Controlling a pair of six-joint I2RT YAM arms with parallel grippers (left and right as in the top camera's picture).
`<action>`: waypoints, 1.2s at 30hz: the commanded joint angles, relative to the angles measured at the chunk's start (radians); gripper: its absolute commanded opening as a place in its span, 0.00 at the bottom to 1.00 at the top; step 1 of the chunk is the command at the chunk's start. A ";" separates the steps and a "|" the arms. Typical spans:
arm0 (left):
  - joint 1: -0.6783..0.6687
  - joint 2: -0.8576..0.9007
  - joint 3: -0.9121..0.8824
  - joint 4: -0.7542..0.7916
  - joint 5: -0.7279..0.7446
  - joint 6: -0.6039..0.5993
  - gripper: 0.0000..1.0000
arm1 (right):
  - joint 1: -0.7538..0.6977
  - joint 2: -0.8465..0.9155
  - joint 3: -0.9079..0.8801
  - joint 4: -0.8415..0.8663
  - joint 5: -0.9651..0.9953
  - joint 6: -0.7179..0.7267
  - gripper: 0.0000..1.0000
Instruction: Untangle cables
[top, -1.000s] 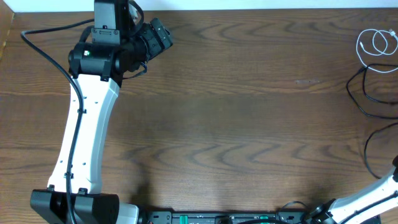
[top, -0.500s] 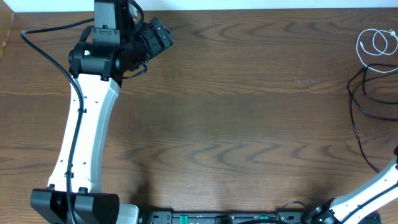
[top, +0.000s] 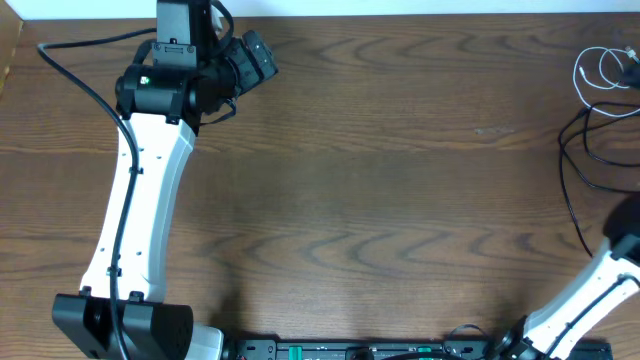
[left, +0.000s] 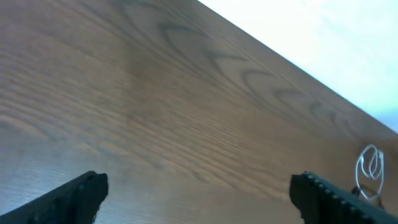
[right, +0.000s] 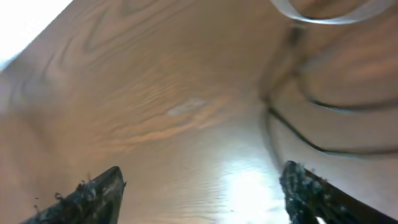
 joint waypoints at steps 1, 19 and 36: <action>0.002 0.012 0.003 -0.003 -0.036 0.019 1.00 | 0.187 -0.058 0.007 0.014 -0.039 -0.029 0.82; 0.002 0.012 0.003 -0.003 -0.036 0.019 1.00 | 0.843 -0.315 0.008 0.016 0.330 0.117 0.99; 0.002 0.012 0.003 -0.003 -0.036 0.019 1.00 | 0.863 -0.708 -0.005 -0.044 0.570 0.127 0.99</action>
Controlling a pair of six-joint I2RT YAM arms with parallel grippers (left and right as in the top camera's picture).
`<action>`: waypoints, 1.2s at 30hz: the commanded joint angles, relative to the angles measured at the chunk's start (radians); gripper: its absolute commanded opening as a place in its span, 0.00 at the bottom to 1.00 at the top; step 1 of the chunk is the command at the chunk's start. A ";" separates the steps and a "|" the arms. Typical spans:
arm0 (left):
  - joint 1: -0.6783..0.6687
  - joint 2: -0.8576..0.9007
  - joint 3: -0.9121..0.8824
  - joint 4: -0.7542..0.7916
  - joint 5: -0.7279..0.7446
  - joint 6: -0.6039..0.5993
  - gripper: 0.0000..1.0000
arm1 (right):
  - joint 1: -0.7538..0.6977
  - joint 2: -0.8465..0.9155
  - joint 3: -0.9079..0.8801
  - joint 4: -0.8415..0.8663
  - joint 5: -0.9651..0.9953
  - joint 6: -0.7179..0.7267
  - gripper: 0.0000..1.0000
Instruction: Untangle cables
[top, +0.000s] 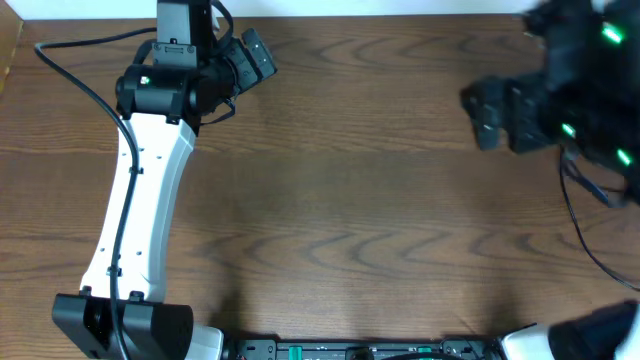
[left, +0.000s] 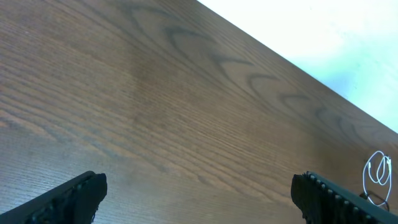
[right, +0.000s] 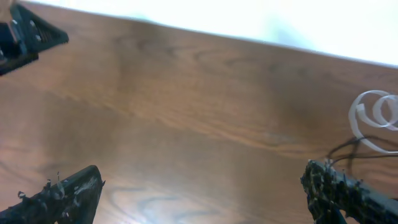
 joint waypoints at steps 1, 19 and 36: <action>0.002 0.012 0.003 -0.003 -0.010 0.018 1.00 | -0.005 -0.069 -0.021 -0.003 0.118 -0.029 0.99; 0.002 0.012 0.003 -0.003 -0.010 0.018 1.00 | -0.426 -0.870 -1.539 1.006 -0.290 -0.392 0.99; 0.002 0.012 0.003 -0.003 -0.010 0.018 1.00 | -0.360 -1.580 -2.580 1.635 -0.147 -0.174 0.99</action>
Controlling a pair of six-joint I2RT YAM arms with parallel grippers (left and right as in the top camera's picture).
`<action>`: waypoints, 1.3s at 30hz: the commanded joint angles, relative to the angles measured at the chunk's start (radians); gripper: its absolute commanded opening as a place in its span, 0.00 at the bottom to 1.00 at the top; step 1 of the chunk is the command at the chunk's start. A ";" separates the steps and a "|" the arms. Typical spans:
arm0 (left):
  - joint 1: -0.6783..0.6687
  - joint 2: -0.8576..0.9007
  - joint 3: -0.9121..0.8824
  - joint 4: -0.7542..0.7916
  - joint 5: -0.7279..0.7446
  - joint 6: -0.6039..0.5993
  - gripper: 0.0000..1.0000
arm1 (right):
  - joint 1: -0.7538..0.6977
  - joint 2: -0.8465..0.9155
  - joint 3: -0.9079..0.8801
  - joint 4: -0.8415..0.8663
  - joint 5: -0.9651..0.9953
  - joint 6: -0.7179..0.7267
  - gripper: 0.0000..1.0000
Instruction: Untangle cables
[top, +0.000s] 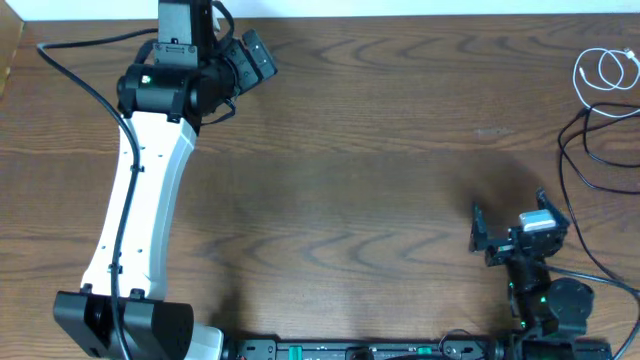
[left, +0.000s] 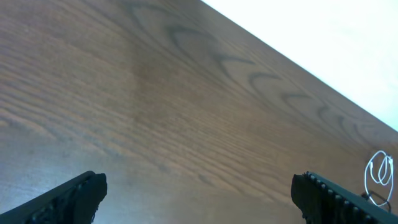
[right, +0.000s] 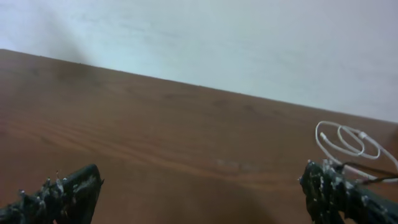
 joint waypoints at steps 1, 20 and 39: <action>0.002 0.006 0.003 -0.002 -0.010 0.018 1.00 | 0.024 -0.045 -0.047 -0.004 0.053 0.037 0.99; 0.002 0.006 0.003 -0.002 -0.010 0.018 1.00 | 0.025 -0.045 -0.047 -0.002 0.053 0.037 0.99; 0.002 -0.085 -0.021 -0.055 -0.121 0.151 1.00 | 0.025 -0.045 -0.047 -0.002 0.053 0.037 0.99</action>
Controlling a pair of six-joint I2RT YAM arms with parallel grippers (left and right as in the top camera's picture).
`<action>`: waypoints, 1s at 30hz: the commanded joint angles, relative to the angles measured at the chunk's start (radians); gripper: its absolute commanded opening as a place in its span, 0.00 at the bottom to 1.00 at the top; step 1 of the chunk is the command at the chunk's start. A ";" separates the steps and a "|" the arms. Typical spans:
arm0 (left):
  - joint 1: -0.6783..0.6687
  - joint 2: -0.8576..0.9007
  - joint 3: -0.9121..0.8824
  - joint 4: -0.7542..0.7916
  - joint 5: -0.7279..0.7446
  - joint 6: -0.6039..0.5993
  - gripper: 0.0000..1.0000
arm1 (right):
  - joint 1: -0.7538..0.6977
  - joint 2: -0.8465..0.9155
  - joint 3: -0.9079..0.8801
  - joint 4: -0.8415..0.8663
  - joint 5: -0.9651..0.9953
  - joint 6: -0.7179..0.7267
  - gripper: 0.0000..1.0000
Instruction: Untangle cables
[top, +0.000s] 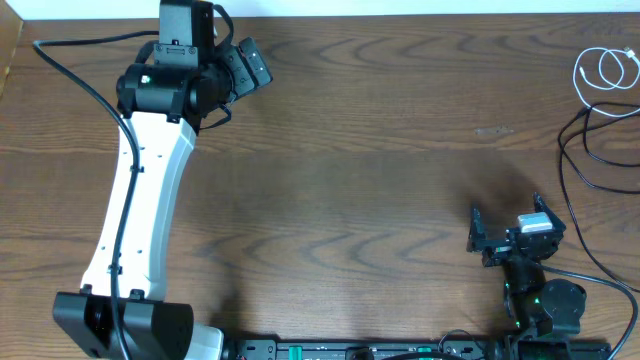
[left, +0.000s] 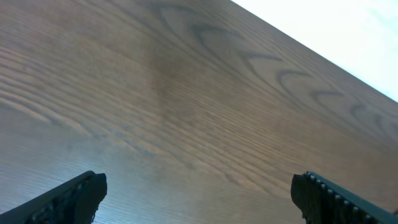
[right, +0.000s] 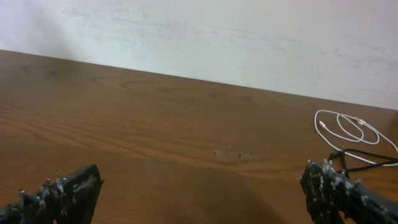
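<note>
A thin white cable (top: 604, 70) lies coiled at the table's far right corner, with a black cable (top: 588, 150) looping just in front of it. Both show in the right wrist view, the white cable (right: 346, 128) above the black cable (right: 368, 159). My right gripper (top: 505, 232) sits low at the front right, well short of the cables, open and empty (right: 199, 196). My left gripper (top: 250, 62) hangs at the far left, open over bare wood (left: 199, 199). No cable shows in the left wrist view.
The brown wooden table (top: 380, 180) runs to a white wall (right: 199, 37) at the back. The left arm's white link (top: 140, 200) stretches along the left side, with its own black cable (top: 80, 75) beside it. A black rail (top: 360, 350) lines the front edge.
My left gripper has turned a little, and the white cable has left the left wrist view. The right gripper has barely shifted. Both stay open; the cables lie as before.
At first my right gripper was open close over the cables at the right edge. Then the right arm was blurred, high over the table's right side. After that it sat folded at the front right, where it still is. The left arm stayed at the far left.
</note>
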 joint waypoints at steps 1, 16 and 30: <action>0.002 -0.116 -0.047 0.019 -0.039 0.138 1.00 | 0.006 -0.009 -0.005 0.000 0.008 0.014 0.99; 0.077 -0.907 -1.007 0.736 0.042 0.455 1.00 | 0.006 -0.009 -0.005 0.000 0.008 0.014 0.99; 0.204 -1.498 -1.585 0.896 0.040 0.455 1.00 | 0.006 -0.009 -0.005 0.000 0.008 0.014 0.99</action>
